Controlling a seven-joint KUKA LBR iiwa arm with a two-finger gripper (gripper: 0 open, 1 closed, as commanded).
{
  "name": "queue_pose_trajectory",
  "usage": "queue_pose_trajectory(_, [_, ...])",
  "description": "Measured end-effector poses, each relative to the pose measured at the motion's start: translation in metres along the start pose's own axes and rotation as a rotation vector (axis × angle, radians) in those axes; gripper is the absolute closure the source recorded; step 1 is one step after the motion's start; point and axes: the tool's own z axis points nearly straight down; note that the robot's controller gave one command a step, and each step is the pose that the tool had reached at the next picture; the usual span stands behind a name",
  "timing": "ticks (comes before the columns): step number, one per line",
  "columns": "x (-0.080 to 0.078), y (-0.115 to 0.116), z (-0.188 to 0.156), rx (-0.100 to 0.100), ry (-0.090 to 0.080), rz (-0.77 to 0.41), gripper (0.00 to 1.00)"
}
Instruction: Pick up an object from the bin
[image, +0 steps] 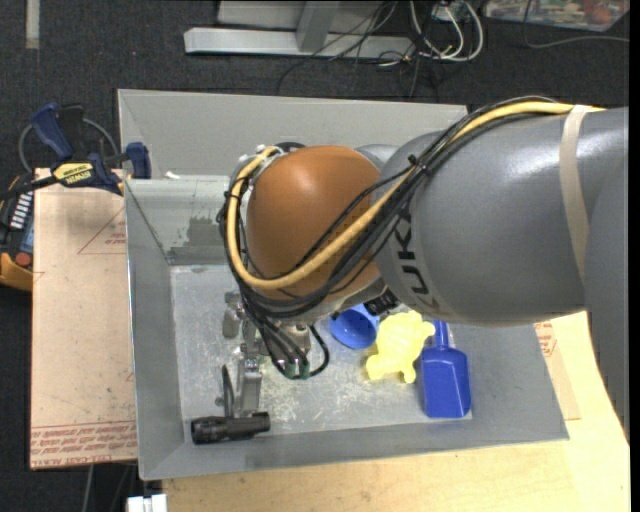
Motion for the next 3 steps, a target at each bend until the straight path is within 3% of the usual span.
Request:
queue_pose_trajectory(1, [-0.002, -0.002, -0.005, -0.002, -0.008, 0.006, 0.00])
queue_pose_trajectory(2, [-0.003, 0.022, 0.120, -0.002, -0.005, -0.236, 0.00])
queue_pose_trajectory(3, [-0.006, 0.018, 0.154, -0.005, -0.018, -0.187, 0.00])
